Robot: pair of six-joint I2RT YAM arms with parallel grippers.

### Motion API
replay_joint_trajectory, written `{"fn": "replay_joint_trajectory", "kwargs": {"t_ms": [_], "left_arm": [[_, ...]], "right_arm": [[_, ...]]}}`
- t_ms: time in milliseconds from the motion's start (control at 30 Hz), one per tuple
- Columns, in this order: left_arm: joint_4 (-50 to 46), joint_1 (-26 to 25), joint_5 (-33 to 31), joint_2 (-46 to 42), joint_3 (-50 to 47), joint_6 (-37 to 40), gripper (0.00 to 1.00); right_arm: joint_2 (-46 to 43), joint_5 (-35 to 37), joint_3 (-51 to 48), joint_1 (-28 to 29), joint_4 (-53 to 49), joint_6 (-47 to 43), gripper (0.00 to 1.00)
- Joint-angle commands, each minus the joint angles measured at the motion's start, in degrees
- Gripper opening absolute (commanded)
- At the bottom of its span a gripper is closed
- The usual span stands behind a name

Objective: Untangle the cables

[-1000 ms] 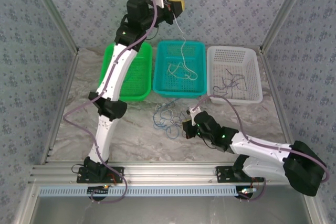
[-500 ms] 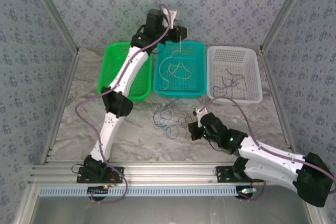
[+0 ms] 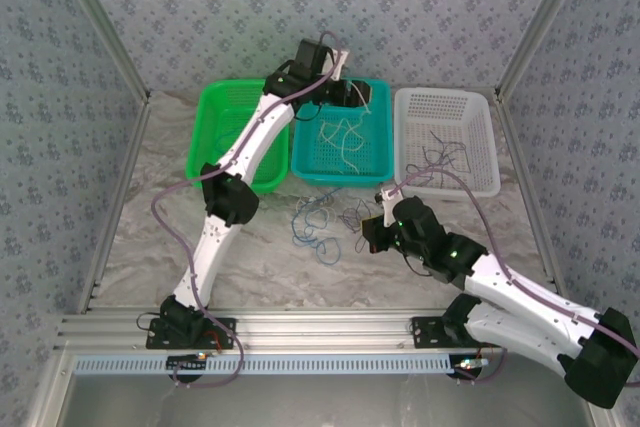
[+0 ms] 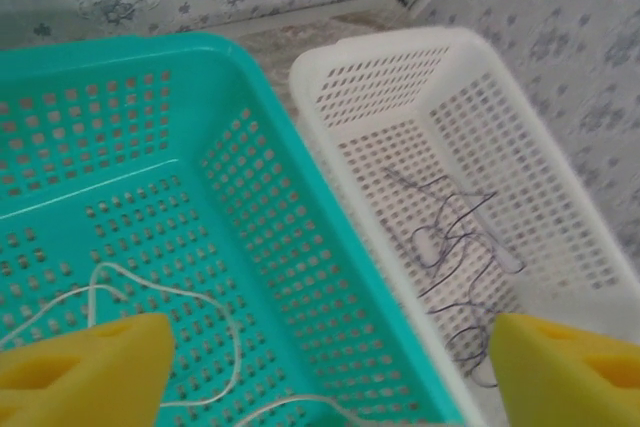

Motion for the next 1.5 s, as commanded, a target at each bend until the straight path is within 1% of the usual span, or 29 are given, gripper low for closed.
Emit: {"fn": "replay_joint_trajectory", "kwargs": {"t_ms": [0, 100, 200, 333, 400, 567, 633, 700, 767, 833, 867, 900, 967, 1000, 1033, 1133, 1200, 1300, 1400, 1467], "left_arm": [[-5.44, 0.22, -4.70, -2.70, 0.23, 2.11, 0.99], [-9.09, -0.33, -8.73, -4.57, -0.56, 4.18, 0.99], [-11.12, -0.90, -12.99, -7.33, -4.18, 5.08, 0.99], [-12.14, -0.91, -14.10, -10.13, -9.07, 5.23, 0.99], [-14.35, -0.92, -14.76, -9.93, -8.84, 5.47, 0.99], [-19.74, -1.44, -20.98, -9.40, -8.92, 7.13, 0.99], [-20.87, -1.99, -22.98, -9.49, -8.91, 8.59, 0.99], [-21.00, -2.53, -23.57, -9.89, -8.87, 9.61, 0.99], [-20.65, -2.73, -24.13, -10.19, -8.92, 10.04, 0.99], [-20.00, -2.90, -24.30, -10.55, -8.91, 10.41, 0.99], [-19.78, -3.00, -24.31, -10.62, -8.91, 10.61, 0.99], [-19.58, -3.09, -24.59, -10.81, -8.92, 10.82, 0.99], [-19.41, -3.42, -25.53, -11.13, -8.92, 11.18, 0.99], [-19.41, -3.52, -25.88, -11.24, -8.91, 11.44, 0.99], [-19.37, -3.68, -25.95, -11.34, -8.91, 11.59, 0.99], [-19.50, -3.66, -25.81, -11.36, -8.92, 12.25, 0.99], [-19.76, -3.66, -25.33, -11.37, -8.92, 12.54, 0.99], [-20.10, -3.68, -23.57, -11.50, -8.92, 12.64, 0.99], [-20.72, -3.69, -21.03, -11.80, -8.89, 12.88, 0.98], [-21.31, -3.74, -20.29, -12.05, -9.04, 13.31, 0.98]], "right_arm": [[-0.62, -1.65, 1.33, -0.65, -2.84, -1.02, 0.08], [-0.73, -2.28, 1.18, -1.18, -2.31, -0.90, 0.09], [-0.73, -3.18, 1.08, -1.90, -2.03, -0.94, 0.09], [-0.74, -3.89, 1.08, -2.77, -2.67, -1.20, 0.09], [-0.73, -4.19, 0.97, -3.15, -2.77, -1.24, 0.10], [-0.51, -4.69, 0.34, -3.76, -2.23, -1.23, 0.11], [-0.10, -4.43, 0.12, -4.18, -2.55, -1.17, 0.13], [0.84, -3.17, 0.26, -4.82, -3.62, -1.00, 0.15], [2.85, -3.52, 1.08, -5.90, -4.91, -1.13, 0.23], [6.23, -4.89, 2.76, -6.34, -6.69, -1.51, 0.28], [7.88, -5.51, 3.43, -6.17, -7.36, -1.91, 0.34], [9.77, -5.25, 4.50, -5.99, -8.43, -2.24, 0.39], [12.29, -2.45, 6.31, -5.52, -10.06, -2.65, 0.59], [12.56, -0.23, 6.87, -5.24, -9.89, -2.76, 0.67], [12.16, 1.56, 7.12, -5.07, -8.79, -2.97, 0.70], [10.46, 6.81, 8.42, -6.03, -5.12, -5.43, 0.73], [10.60, 7.58, 9.88, -8.06, -2.69, -8.22, 0.73], [13.07, 5.69, 11.07, -10.62, 3.74, -13.90, 0.75], [18.52, 4.11, 13.58, -12.68, 8.59, -18.57, 0.80], [21.49, 2.92, 15.01, -13.95, 11.75, -21.88, 0.80]]}}
